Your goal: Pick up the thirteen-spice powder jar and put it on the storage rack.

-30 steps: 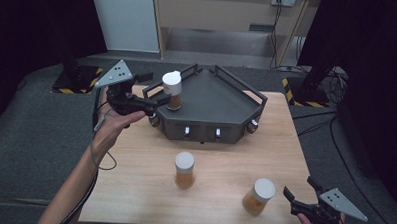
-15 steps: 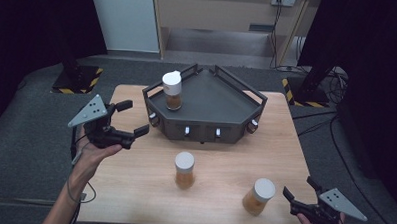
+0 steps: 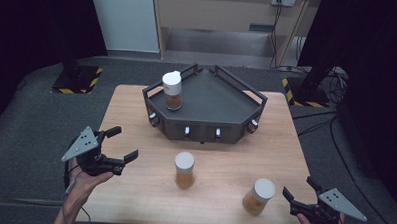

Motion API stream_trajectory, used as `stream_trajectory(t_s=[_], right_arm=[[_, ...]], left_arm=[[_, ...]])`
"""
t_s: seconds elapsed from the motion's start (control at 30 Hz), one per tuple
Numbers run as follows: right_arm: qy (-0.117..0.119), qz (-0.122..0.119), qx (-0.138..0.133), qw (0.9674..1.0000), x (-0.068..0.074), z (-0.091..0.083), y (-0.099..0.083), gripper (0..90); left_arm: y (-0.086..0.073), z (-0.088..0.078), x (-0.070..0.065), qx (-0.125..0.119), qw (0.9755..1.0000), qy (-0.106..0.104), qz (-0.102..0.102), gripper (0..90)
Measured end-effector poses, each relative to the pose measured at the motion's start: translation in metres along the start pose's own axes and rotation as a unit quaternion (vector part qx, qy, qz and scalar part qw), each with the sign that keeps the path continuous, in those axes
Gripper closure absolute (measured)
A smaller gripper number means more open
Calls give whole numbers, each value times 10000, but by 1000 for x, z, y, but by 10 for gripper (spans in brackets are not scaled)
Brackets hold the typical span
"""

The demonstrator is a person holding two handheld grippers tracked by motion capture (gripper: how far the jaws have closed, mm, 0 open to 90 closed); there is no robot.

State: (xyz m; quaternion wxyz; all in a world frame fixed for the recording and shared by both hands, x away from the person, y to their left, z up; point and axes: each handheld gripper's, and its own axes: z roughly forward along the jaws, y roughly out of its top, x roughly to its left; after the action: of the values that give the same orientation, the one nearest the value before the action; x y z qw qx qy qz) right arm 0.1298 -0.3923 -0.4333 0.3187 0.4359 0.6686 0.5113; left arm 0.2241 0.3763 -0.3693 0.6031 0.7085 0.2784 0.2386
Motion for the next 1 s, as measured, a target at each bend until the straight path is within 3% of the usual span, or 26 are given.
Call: stream_trajectory(t_s=[0.27,0.63,1.0], right_arm=[[-10,0,14,10000,1,0,1,78],[-22,-13,35,10000,1,2,1,78],[-16,-4,42,10000,0,2,1,78]], left_arm=[[-44,-19,-2,-31,9998,91,-165,22],[-87,-29,0,139,9992,57,-366,19],[-104,-32,2,398,9978,254,-461,28]])
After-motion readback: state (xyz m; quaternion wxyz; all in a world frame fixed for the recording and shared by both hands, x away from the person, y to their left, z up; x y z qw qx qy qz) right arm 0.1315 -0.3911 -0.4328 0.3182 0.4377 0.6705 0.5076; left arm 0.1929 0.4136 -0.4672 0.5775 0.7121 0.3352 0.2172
